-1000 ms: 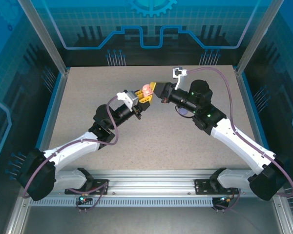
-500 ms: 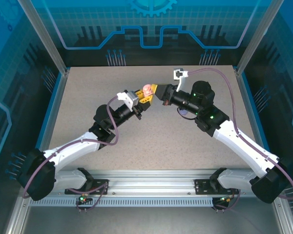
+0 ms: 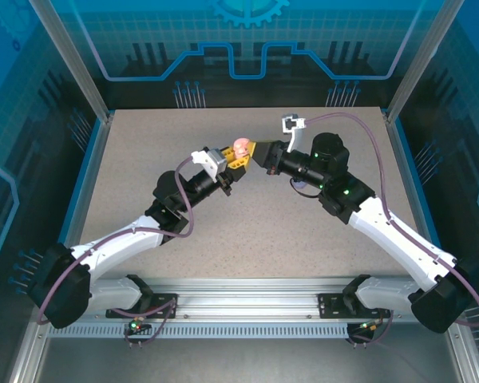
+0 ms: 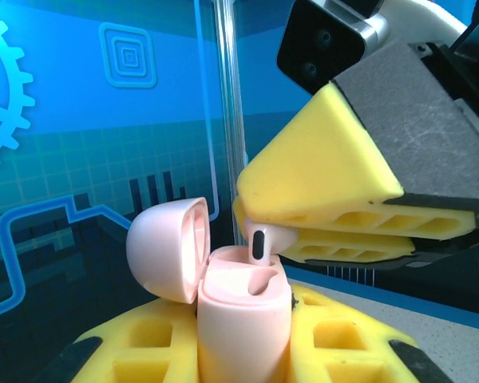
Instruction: Insert the wireless bluetooth earbuds into the charging case
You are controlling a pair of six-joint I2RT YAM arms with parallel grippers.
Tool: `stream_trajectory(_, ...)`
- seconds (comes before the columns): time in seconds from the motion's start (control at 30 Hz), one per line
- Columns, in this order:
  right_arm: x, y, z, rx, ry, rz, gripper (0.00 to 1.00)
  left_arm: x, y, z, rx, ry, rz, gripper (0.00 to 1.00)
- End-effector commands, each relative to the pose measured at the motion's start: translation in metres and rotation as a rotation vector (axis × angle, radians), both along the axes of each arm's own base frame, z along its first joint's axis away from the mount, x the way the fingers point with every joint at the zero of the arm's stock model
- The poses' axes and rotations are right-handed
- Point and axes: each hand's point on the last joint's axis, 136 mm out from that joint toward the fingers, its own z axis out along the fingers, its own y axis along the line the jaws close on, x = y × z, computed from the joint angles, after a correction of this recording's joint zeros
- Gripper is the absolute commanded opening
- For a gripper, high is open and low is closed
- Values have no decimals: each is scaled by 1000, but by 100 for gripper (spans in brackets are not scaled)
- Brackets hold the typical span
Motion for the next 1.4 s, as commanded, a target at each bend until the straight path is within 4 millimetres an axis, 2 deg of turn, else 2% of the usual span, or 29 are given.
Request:
stream_trajectory(0.0,1,1,-15,-49,43,-7,28,-8,6,45,-76,-113,3,0)
stream_trajectory(0.2,-1,-4,5,-33,6,-13,54,-8,6,42,-74,-101,0,0)
stream_trajectory(0.43,-8,-27,31,-2,-48,-62,74,-9,7,41,-76,-91,5,0)
stream_trajectory(0.6,-14,-56,44,16,-73,-123,80,-10,11,38,-68,-92,22,0)
stream_trajectory(0.7,-14,-71,40,-7,-56,-170,81,-8,14,36,-63,-91,47,0)
stream_trajectory(0.83,0,-84,7,-61,50,-240,81,-4,21,36,-59,-90,91,0)
stream_trajectory(1.0,29,-80,-65,-213,274,-296,79,0,30,42,-53,-124,152,0)
stream_trajectory(1.2,63,-49,-155,-430,475,-273,74,4,47,60,-82,-146,223,0)
stream_trajectory(1.37,86,-9,-223,-571,590,-211,69,7,67,71,-124,-140,274,0)
